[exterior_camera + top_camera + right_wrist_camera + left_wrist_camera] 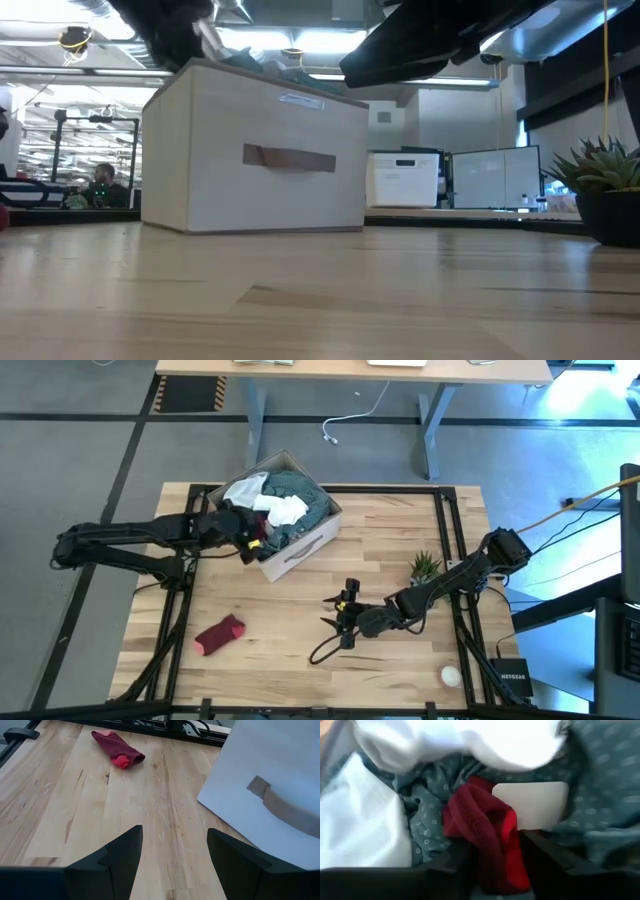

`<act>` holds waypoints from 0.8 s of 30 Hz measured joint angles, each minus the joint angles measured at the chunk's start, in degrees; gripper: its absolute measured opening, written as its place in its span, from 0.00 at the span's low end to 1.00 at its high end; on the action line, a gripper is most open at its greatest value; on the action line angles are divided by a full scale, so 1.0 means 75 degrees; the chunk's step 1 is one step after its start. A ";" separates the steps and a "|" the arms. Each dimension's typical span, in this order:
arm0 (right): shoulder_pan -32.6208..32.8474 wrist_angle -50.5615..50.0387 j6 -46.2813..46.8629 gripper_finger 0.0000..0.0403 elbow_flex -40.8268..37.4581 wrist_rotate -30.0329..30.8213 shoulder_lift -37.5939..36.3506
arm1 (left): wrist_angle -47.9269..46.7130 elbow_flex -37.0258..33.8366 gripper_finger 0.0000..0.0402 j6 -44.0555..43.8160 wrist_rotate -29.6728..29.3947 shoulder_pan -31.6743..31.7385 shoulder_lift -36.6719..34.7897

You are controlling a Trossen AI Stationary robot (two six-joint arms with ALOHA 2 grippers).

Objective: Sort clothes
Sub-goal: Put the top red sock into the laundry organizer, then put the red sock into the laundry organizer

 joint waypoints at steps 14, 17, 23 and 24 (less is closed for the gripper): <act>0.0003 -0.0052 0.0032 0.59 0.0006 -0.0006 0.0000 | -0.1769 0.1630 0.50 -0.0750 0.0284 -0.0648 -0.0471; 0.0003 -0.0113 0.0044 0.59 0.0006 -0.0006 0.0000 | -0.1989 0.1626 0.50 -0.1000 0.1593 -0.0991 -0.0473; 0.0003 -0.0163 0.0192 0.59 0.0006 -0.0006 0.0000 | -0.2596 0.1189 0.50 -0.2601 0.3553 -0.2228 -0.0450; 0.0003 -0.0160 0.0209 0.59 0.0006 -0.0006 0.0000 | -0.2675 0.1051 0.50 -0.2919 0.3561 -0.2500 -0.0450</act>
